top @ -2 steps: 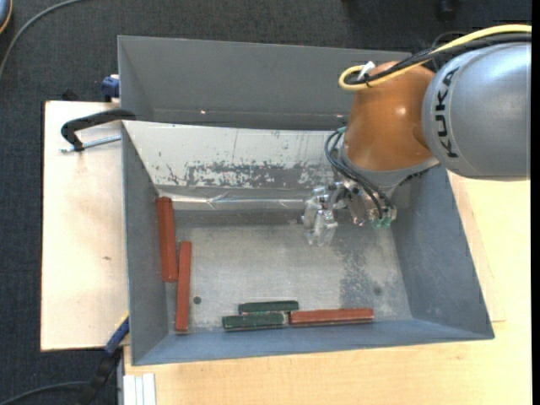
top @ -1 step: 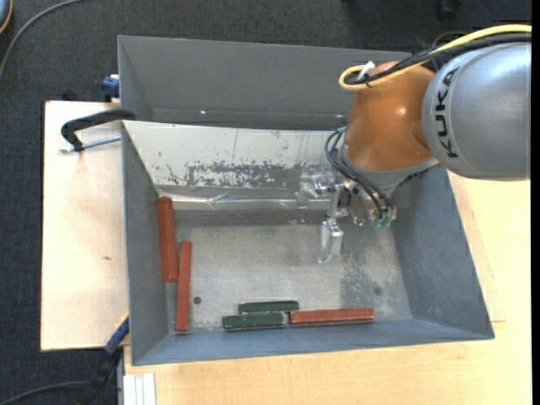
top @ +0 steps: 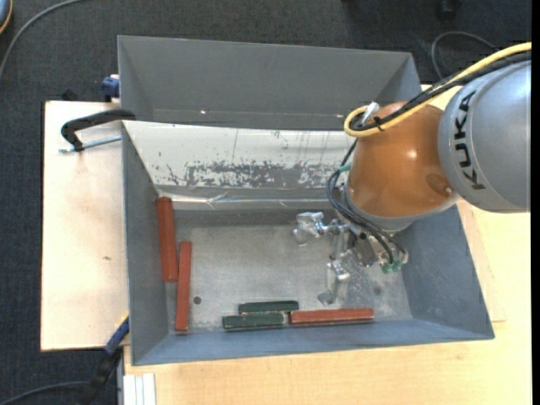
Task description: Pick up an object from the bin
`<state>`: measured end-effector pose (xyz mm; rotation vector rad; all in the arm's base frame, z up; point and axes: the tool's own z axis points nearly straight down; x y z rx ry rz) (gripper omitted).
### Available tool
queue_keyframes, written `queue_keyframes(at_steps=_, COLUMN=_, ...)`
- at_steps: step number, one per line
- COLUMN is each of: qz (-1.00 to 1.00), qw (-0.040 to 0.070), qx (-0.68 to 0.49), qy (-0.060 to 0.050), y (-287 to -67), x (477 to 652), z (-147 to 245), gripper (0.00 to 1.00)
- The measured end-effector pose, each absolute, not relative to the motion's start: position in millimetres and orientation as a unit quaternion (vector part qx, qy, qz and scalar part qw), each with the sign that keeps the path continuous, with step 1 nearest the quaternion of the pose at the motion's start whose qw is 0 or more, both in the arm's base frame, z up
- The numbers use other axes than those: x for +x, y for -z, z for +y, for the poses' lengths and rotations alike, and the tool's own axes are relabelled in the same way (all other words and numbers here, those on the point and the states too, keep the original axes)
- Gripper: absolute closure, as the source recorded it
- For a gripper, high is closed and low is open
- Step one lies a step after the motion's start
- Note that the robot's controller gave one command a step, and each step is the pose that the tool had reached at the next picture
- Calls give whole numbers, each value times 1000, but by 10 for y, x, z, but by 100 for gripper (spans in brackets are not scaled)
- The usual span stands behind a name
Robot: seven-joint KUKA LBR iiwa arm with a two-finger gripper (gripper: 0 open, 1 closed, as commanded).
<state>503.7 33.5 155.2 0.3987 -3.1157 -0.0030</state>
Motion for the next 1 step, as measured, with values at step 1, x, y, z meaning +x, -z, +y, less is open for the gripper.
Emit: queue_keyframes(at_steps=1, qz=-988, qw=0, qx=157, qy=1, y=-1454, x=4933, z=507, gripper=0)
